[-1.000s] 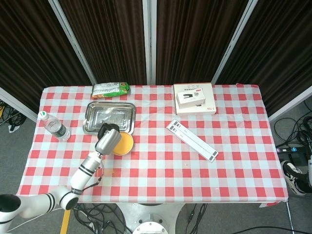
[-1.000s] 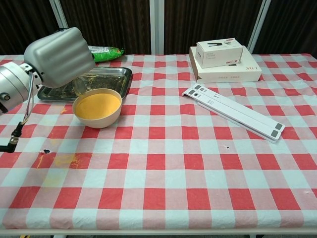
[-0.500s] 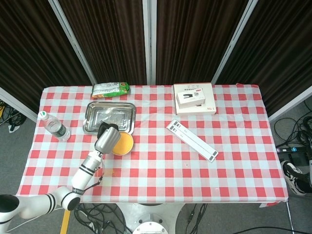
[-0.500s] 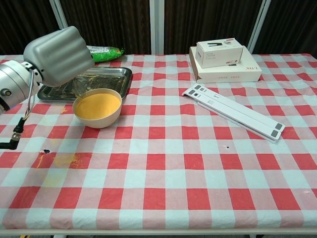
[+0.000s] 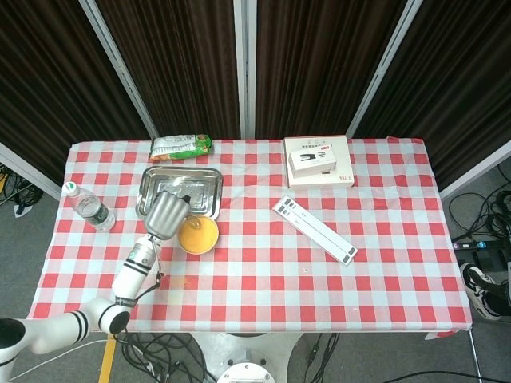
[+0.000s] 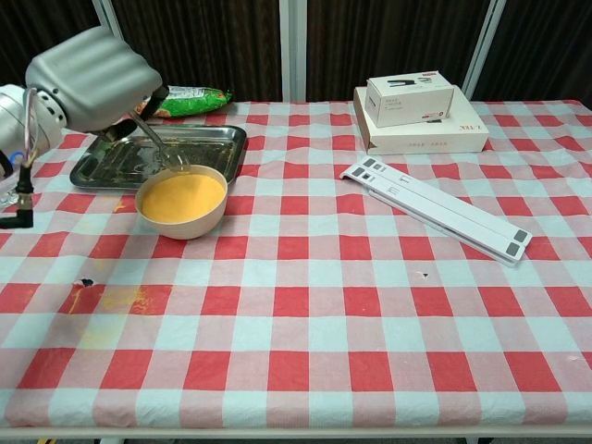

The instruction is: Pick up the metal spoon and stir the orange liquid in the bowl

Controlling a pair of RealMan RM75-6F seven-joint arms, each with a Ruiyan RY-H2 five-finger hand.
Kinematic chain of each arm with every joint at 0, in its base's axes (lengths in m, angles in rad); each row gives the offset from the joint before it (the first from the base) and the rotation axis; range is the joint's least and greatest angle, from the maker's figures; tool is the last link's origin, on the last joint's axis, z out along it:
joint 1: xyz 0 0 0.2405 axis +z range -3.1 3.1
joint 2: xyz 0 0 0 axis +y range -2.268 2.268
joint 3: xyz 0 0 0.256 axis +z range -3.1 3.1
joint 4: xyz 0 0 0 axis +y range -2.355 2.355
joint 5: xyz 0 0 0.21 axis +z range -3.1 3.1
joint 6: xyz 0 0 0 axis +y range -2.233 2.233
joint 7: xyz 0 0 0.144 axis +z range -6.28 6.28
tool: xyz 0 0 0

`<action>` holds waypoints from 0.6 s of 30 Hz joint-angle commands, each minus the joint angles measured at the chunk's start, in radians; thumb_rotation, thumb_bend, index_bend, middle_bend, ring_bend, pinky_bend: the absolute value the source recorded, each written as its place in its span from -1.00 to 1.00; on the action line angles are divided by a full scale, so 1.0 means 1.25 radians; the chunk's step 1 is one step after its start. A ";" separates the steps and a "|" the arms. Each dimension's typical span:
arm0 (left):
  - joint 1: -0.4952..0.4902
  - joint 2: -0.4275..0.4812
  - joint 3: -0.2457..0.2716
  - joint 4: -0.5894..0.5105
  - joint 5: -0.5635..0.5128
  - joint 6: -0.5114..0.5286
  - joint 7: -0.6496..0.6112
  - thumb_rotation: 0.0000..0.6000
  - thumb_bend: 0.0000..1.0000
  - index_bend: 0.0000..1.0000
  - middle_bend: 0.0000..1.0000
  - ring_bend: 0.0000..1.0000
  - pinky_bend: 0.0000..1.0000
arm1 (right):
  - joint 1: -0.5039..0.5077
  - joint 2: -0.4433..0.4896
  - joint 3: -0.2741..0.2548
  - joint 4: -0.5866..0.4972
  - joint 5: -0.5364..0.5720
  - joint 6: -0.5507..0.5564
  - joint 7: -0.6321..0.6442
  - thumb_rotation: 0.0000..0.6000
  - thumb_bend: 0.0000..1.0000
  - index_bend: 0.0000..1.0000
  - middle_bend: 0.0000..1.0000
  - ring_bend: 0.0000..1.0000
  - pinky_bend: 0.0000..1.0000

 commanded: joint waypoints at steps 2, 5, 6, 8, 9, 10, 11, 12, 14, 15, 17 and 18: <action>-0.001 0.020 -0.082 -0.001 -0.101 -0.055 -0.143 1.00 -0.01 0.32 1.00 0.94 1.00 | 0.001 -0.001 0.000 0.000 0.001 -0.003 -0.002 1.00 -0.90 -0.84 -0.67 -0.99 -0.79; -0.011 0.032 -0.111 -0.003 -0.167 -0.105 -0.185 1.00 -0.02 0.31 1.00 0.95 1.00 | 0.003 -0.004 0.000 0.000 0.000 -0.005 -0.002 1.00 -0.91 -0.84 -0.67 -0.98 -0.79; -0.017 0.031 -0.117 0.006 -0.182 -0.117 -0.191 1.00 -0.02 0.30 1.00 0.95 1.00 | 0.004 -0.005 0.000 0.000 0.000 -0.006 -0.002 1.00 -0.91 -0.84 -0.67 -0.99 -0.79; -0.030 0.023 -0.124 0.034 -0.213 -0.143 -0.200 1.00 -0.02 0.27 1.00 0.95 1.00 | 0.005 -0.006 0.000 0.002 0.000 -0.008 -0.002 1.00 -0.90 -0.84 -0.67 -0.99 -0.79; -0.036 0.017 -0.125 0.048 -0.225 -0.155 -0.204 1.00 -0.02 0.26 1.00 0.95 1.00 | 0.005 -0.006 0.000 0.002 0.000 -0.008 -0.002 1.00 -0.90 -0.84 -0.67 -0.98 -0.79; -0.041 0.012 -0.125 0.062 -0.239 -0.168 -0.206 1.00 -0.02 0.24 1.00 0.95 1.00 | 0.005 -0.006 0.000 0.002 0.001 -0.009 -0.001 1.00 -0.90 -0.84 -0.67 -0.98 -0.79; -0.047 0.005 -0.125 0.077 -0.253 -0.182 -0.207 1.00 -0.02 0.22 1.00 0.94 1.00 | 0.005 -0.006 0.000 0.002 0.001 -0.009 -0.001 1.00 -0.90 -0.84 -0.67 -0.98 -0.79; -0.053 -0.004 -0.124 0.096 -0.273 -0.198 -0.209 1.00 -0.03 0.20 1.00 0.94 1.00 | 0.005 -0.006 0.000 0.003 0.002 -0.009 0.000 1.00 -0.91 -0.84 -0.67 -0.98 -0.79; -0.061 -0.022 -0.122 0.128 -0.297 -0.216 -0.217 1.00 -0.03 0.18 1.00 0.94 1.00 | 0.004 -0.005 0.001 0.003 0.003 -0.008 0.001 1.00 -0.91 -0.84 -0.67 -0.99 -0.79; -0.065 -0.029 -0.121 0.143 -0.303 -0.220 -0.220 1.00 -0.03 0.17 1.00 0.94 1.00 | 0.004 -0.004 0.001 0.003 0.004 -0.008 0.001 1.00 -0.91 -0.84 -0.67 -0.99 -0.79; -0.076 -0.044 -0.118 0.175 -0.317 -0.233 -0.221 1.00 -0.03 0.13 1.00 0.94 1.00 | 0.002 -0.004 0.001 0.003 0.006 -0.008 0.002 1.00 -0.91 -0.84 -0.67 -0.99 -0.79; -0.080 -0.050 -0.118 0.187 -0.325 -0.239 -0.220 1.00 -0.04 0.09 1.00 0.94 1.00 | 0.002 -0.004 0.001 0.004 0.006 -0.008 0.002 1.00 -0.91 -0.84 -0.67 -0.99 -0.79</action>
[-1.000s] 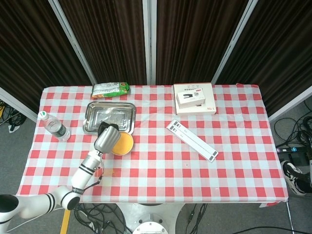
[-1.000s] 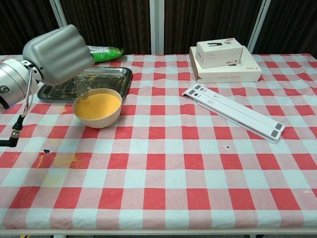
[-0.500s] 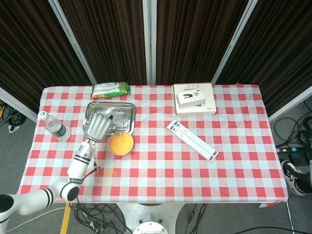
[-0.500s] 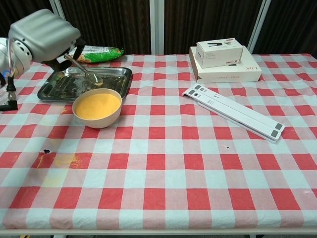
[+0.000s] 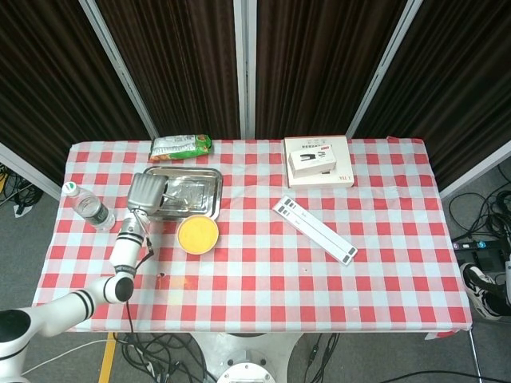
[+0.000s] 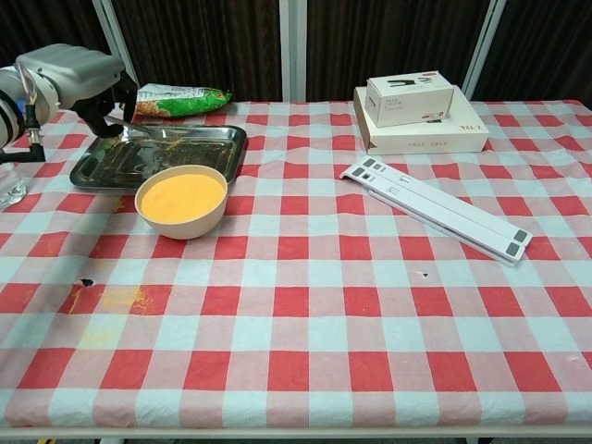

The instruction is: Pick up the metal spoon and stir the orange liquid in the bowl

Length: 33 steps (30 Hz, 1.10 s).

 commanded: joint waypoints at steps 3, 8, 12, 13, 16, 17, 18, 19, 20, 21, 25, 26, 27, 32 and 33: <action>-0.031 -0.037 0.005 0.067 -0.054 -0.043 0.000 1.00 -0.05 -0.07 1.00 0.94 1.00 | -0.001 -0.001 0.000 0.002 0.003 -0.002 0.002 1.00 -0.91 -0.84 -0.67 -0.99 -0.78; -0.033 -0.037 0.011 0.064 -0.062 -0.036 -0.012 1.00 -0.07 -0.22 1.00 0.94 1.00 | 0.000 -0.003 0.000 0.007 0.004 -0.003 0.005 1.00 -0.91 -0.84 -0.67 -0.99 -0.78; -0.011 0.003 0.010 0.002 -0.043 0.012 -0.043 1.00 -0.06 -0.24 1.00 0.93 1.00 | 0.002 -0.002 0.001 0.010 0.003 -0.007 0.008 1.00 -0.91 -0.84 -0.67 -0.98 -0.77; -0.001 0.020 0.009 -0.022 -0.040 0.028 -0.050 1.00 -0.07 -0.24 1.00 0.91 0.99 | 0.002 -0.002 0.001 0.011 0.003 -0.008 0.009 1.00 -0.91 -0.84 -0.67 -0.98 -0.77; 0.045 0.088 0.017 -0.116 -0.013 0.098 -0.069 1.00 -0.08 -0.24 0.94 0.81 0.93 | 0.005 0.000 0.000 0.014 0.004 -0.015 0.012 1.00 -0.90 -0.84 -0.67 -0.99 -0.75; 0.067 0.120 0.025 -0.157 0.001 0.127 -0.072 1.00 -0.10 -0.23 0.85 0.71 0.86 | 0.006 0.001 -0.001 0.014 0.003 -0.019 0.012 1.00 -0.90 -0.84 -0.67 -0.99 -0.75; 0.084 0.144 0.032 -0.189 0.012 0.148 -0.076 1.00 -0.13 -0.23 0.75 0.59 0.79 | 0.006 0.002 -0.002 0.015 0.002 -0.021 0.013 1.00 -0.90 -0.84 -0.68 -0.99 -0.75; 0.101 0.168 0.039 -0.220 0.023 0.168 -0.082 1.00 -0.15 -0.23 0.69 0.53 0.73 | 0.007 0.001 -0.002 0.015 0.001 -0.022 0.015 1.00 -0.90 -0.84 -0.68 -0.99 -0.75; 0.120 0.192 0.046 -0.251 0.036 0.188 -0.091 1.00 -0.20 -0.23 0.56 0.36 0.58 | 0.008 0.001 -0.003 0.016 -0.001 -0.022 0.017 1.00 -0.89 -0.84 -0.68 -0.99 -0.75; 0.146 0.222 0.057 -0.287 0.057 0.218 -0.108 1.00 -0.24 -0.23 0.45 0.22 0.44 | 0.008 0.000 -0.004 0.017 -0.003 -0.023 0.019 1.00 -0.89 -0.84 -0.68 -0.99 -0.75; 0.231 0.299 0.093 -0.372 0.121 0.309 -0.176 1.00 -0.43 -0.23 0.15 -0.10 0.11 | 0.009 0.001 -0.007 0.020 -0.009 -0.026 0.028 1.00 -0.85 -0.84 -0.69 -0.99 -0.75; 0.255 0.319 0.104 -0.391 0.136 0.335 -0.189 1.00 -0.48 -0.24 0.07 -0.17 0.06 | 0.009 0.001 -0.007 0.020 -0.010 -0.025 0.029 1.00 -0.85 -0.84 -0.70 -0.98 -0.75; 0.273 0.331 0.113 -0.401 0.147 0.356 -0.196 1.00 -0.54 -0.24 -0.01 -0.23 0.00 | 0.009 0.001 -0.008 0.020 -0.012 -0.025 0.029 1.00 -0.85 -0.84 -0.71 -0.99 -0.75; 0.369 0.387 0.169 -0.446 0.178 0.431 -0.233 1.00 -0.68 -0.27 -0.18 -0.39 -0.20 | 0.013 -0.003 -0.014 0.022 -0.021 -0.032 0.032 1.00 -0.84 -0.84 -0.73 -0.99 -0.74; 0.384 0.392 0.179 -0.454 0.183 0.441 -0.241 1.00 -0.69 -0.27 -0.19 -0.39 -0.21 | 0.014 -0.004 -0.016 0.022 -0.024 -0.034 0.034 1.00 -0.84 -0.84 -0.74 -0.99 -0.74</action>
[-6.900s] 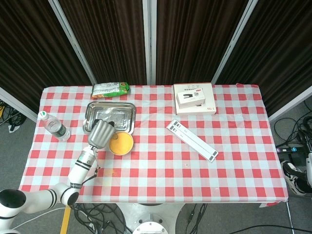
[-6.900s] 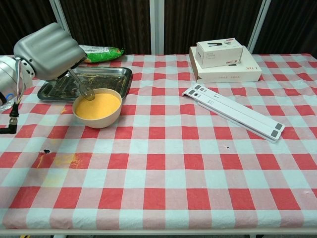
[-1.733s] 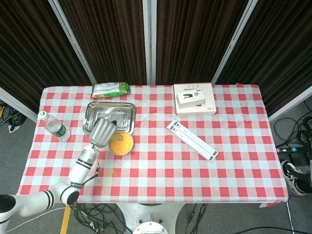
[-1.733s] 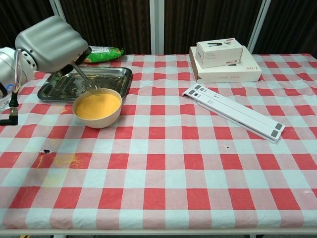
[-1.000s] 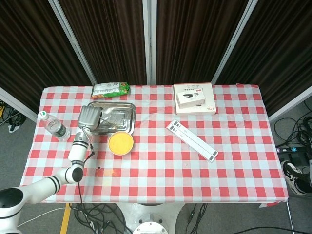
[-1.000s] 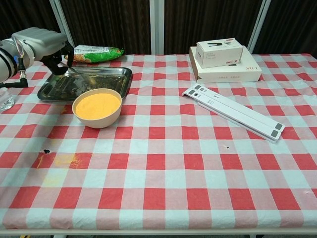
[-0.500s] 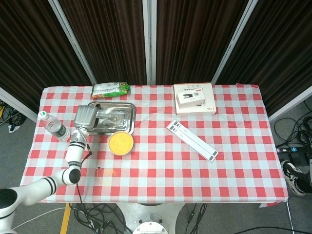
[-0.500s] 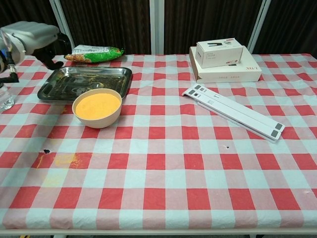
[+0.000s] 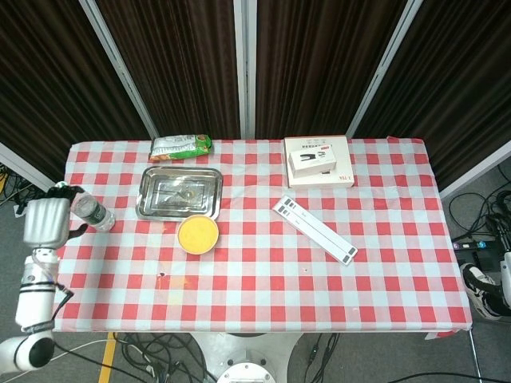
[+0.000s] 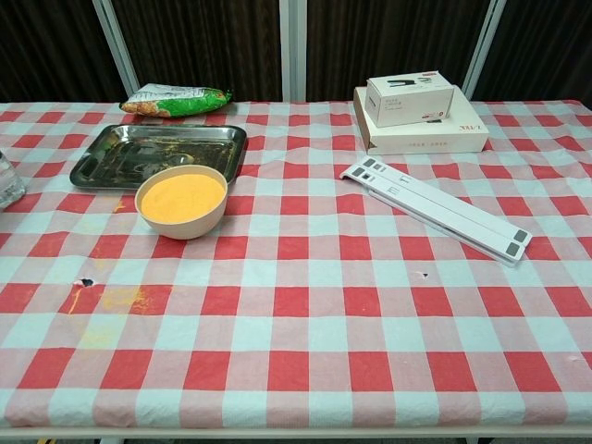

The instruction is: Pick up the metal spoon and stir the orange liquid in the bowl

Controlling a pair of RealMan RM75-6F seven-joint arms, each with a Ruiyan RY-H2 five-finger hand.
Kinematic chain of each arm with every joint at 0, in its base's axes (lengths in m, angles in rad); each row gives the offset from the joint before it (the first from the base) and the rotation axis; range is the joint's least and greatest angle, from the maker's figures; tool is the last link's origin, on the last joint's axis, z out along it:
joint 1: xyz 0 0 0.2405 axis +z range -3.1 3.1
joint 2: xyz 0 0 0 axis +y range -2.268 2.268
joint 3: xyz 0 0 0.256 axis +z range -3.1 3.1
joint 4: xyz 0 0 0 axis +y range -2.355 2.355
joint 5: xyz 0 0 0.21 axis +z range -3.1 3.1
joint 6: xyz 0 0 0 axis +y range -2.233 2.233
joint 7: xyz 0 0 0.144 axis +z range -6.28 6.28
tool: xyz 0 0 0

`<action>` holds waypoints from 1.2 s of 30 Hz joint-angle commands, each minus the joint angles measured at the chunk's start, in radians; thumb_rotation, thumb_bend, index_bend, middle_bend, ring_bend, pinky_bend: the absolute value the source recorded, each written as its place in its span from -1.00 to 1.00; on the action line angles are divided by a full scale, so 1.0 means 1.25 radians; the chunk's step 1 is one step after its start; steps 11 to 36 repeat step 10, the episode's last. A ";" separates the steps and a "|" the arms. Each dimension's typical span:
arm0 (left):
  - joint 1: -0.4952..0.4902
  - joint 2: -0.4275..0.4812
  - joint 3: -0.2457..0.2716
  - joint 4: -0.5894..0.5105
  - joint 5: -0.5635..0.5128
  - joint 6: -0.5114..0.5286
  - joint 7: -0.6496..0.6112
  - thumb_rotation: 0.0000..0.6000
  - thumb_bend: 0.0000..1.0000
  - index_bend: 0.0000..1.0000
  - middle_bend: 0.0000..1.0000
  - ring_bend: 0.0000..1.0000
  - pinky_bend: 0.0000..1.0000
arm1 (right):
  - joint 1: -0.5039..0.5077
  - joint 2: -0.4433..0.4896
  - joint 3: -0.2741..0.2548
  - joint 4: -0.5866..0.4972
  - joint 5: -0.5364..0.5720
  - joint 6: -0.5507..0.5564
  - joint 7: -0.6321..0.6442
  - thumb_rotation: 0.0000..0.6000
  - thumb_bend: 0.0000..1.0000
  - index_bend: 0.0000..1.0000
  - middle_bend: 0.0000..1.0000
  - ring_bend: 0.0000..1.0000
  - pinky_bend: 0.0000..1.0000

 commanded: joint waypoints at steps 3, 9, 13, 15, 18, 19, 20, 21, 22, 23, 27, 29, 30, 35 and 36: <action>0.097 0.031 0.074 -0.053 0.052 0.072 -0.050 1.00 -0.69 -0.27 -0.19 -0.39 -0.25 | 0.007 -0.007 -0.012 0.005 -0.023 -0.012 0.017 1.00 -0.83 -0.84 -0.76 -1.00 -0.75; 0.149 0.016 0.123 -0.030 0.133 0.126 -0.050 1.00 -0.69 -0.29 -0.21 -0.45 -0.40 | 0.017 -0.011 -0.031 0.011 -0.061 -0.027 0.056 1.00 -0.82 -0.84 -0.80 -1.00 -0.80; 0.156 0.014 0.124 -0.031 0.138 0.133 -0.056 1.00 -0.69 -0.29 -0.21 -0.45 -0.40 | 0.017 -0.012 -0.032 0.012 -0.063 -0.026 0.058 1.00 -0.82 -0.84 -0.80 -1.00 -0.80; 0.156 0.014 0.124 -0.031 0.138 0.133 -0.056 1.00 -0.69 -0.29 -0.21 -0.45 -0.40 | 0.017 -0.012 -0.032 0.012 -0.063 -0.026 0.058 1.00 -0.82 -0.84 -0.80 -1.00 -0.80; 0.156 0.014 0.124 -0.031 0.138 0.133 -0.056 1.00 -0.69 -0.29 -0.21 -0.45 -0.40 | 0.017 -0.012 -0.032 0.012 -0.063 -0.026 0.058 1.00 -0.82 -0.84 -0.80 -1.00 -0.80; 0.156 0.014 0.124 -0.031 0.138 0.133 -0.056 1.00 -0.69 -0.29 -0.21 -0.45 -0.40 | 0.017 -0.012 -0.032 0.012 -0.063 -0.026 0.058 1.00 -0.82 -0.84 -0.80 -1.00 -0.80; 0.156 0.014 0.124 -0.031 0.138 0.133 -0.056 1.00 -0.69 -0.29 -0.21 -0.45 -0.40 | 0.017 -0.012 -0.032 0.012 -0.063 -0.026 0.058 1.00 -0.82 -0.84 -0.80 -1.00 -0.80; 0.156 0.014 0.124 -0.031 0.138 0.133 -0.056 1.00 -0.69 -0.29 -0.21 -0.45 -0.40 | 0.017 -0.012 -0.032 0.012 -0.063 -0.026 0.058 1.00 -0.82 -0.84 -0.80 -1.00 -0.80; 0.156 0.014 0.124 -0.031 0.138 0.133 -0.056 1.00 -0.69 -0.29 -0.21 -0.45 -0.40 | 0.017 -0.012 -0.032 0.012 -0.063 -0.026 0.058 1.00 -0.82 -0.84 -0.80 -1.00 -0.80; 0.156 0.014 0.124 -0.031 0.138 0.133 -0.056 1.00 -0.69 -0.29 -0.21 -0.45 -0.40 | 0.017 -0.012 -0.032 0.012 -0.063 -0.026 0.058 1.00 -0.82 -0.84 -0.80 -1.00 -0.80; 0.156 0.014 0.124 -0.031 0.138 0.133 -0.056 1.00 -0.69 -0.29 -0.21 -0.45 -0.40 | 0.017 -0.012 -0.032 0.012 -0.063 -0.026 0.058 1.00 -0.82 -0.84 -0.80 -1.00 -0.80; 0.156 0.014 0.124 -0.031 0.138 0.133 -0.056 1.00 -0.69 -0.29 -0.21 -0.45 -0.40 | 0.017 -0.012 -0.032 0.012 -0.063 -0.026 0.058 1.00 -0.82 -0.84 -0.80 -1.00 -0.80; 0.156 0.014 0.124 -0.031 0.138 0.133 -0.056 1.00 -0.69 -0.29 -0.21 -0.45 -0.40 | 0.017 -0.012 -0.032 0.012 -0.063 -0.026 0.058 1.00 -0.82 -0.84 -0.80 -1.00 -0.80; 0.156 0.014 0.124 -0.031 0.138 0.133 -0.056 1.00 -0.69 -0.29 -0.21 -0.45 -0.40 | 0.017 -0.012 -0.032 0.012 -0.063 -0.026 0.058 1.00 -0.82 -0.84 -0.80 -1.00 -0.80; 0.156 0.014 0.124 -0.031 0.138 0.133 -0.056 1.00 -0.69 -0.29 -0.21 -0.45 -0.40 | 0.017 -0.012 -0.032 0.012 -0.063 -0.026 0.058 1.00 -0.82 -0.84 -0.80 -1.00 -0.80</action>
